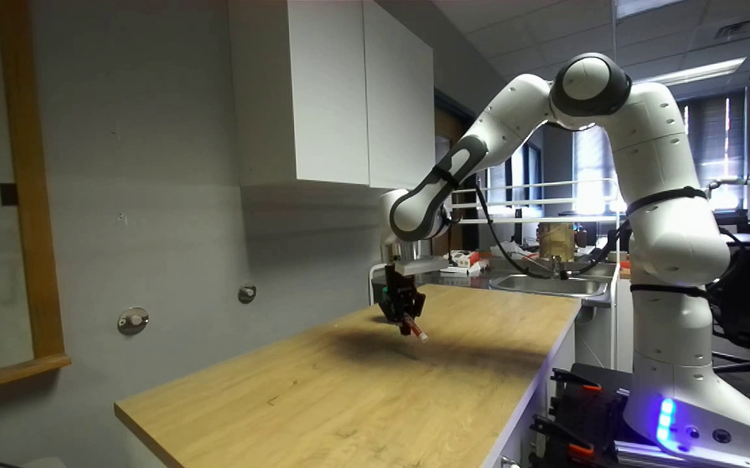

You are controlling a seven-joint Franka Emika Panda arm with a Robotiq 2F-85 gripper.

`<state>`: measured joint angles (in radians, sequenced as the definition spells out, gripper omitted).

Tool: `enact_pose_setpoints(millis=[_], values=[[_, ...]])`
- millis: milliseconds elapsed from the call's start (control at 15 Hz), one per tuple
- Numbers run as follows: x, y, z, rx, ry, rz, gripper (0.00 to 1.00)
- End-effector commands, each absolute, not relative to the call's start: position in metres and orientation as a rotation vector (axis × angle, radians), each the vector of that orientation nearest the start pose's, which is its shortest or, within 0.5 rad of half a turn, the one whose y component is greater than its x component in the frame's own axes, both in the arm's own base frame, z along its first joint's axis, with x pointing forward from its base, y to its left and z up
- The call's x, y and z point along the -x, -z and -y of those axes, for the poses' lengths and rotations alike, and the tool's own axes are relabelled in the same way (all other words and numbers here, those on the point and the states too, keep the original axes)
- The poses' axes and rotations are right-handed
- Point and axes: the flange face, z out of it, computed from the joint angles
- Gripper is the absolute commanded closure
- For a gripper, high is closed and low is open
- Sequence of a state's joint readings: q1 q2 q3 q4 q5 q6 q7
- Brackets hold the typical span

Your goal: Put the marker in the cup

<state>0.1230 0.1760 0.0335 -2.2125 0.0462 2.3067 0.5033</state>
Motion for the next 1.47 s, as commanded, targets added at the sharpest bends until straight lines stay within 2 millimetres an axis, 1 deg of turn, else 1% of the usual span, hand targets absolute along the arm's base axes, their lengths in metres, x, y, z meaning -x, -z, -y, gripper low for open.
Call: enact_pose_setpoints(millis=[0,67,267,400,467,600,733,933,1133,1200,1400], values=[[-0.528,-0.348,-0.094,3.133,-0.128,-0.503,0.94],[-0.527,-0.364,-0.097,3.153,-0.114,-0.465,0.94],[-0.525,-0.425,-0.114,3.214,-0.032,-0.329,0.94],[-0.529,-0.462,-0.129,3.235,0.024,-0.179,0.94],[-0.531,-0.477,-0.135,3.242,0.049,-0.107,0.94],[-0.54,-0.496,-0.147,3.243,0.071,0.059,0.94],[-0.556,-0.506,-0.15,3.245,0.084,0.198,0.94],[-0.586,-0.504,-0.139,3.271,0.078,0.357,0.94],[-0.624,-0.494,-0.115,3.286,0.051,0.481,0.93],[-0.638,-0.489,-0.104,3.292,0.038,0.525,0.94],[-0.67,-0.484,-0.073,3.307,-0.001,0.649,0.94]])
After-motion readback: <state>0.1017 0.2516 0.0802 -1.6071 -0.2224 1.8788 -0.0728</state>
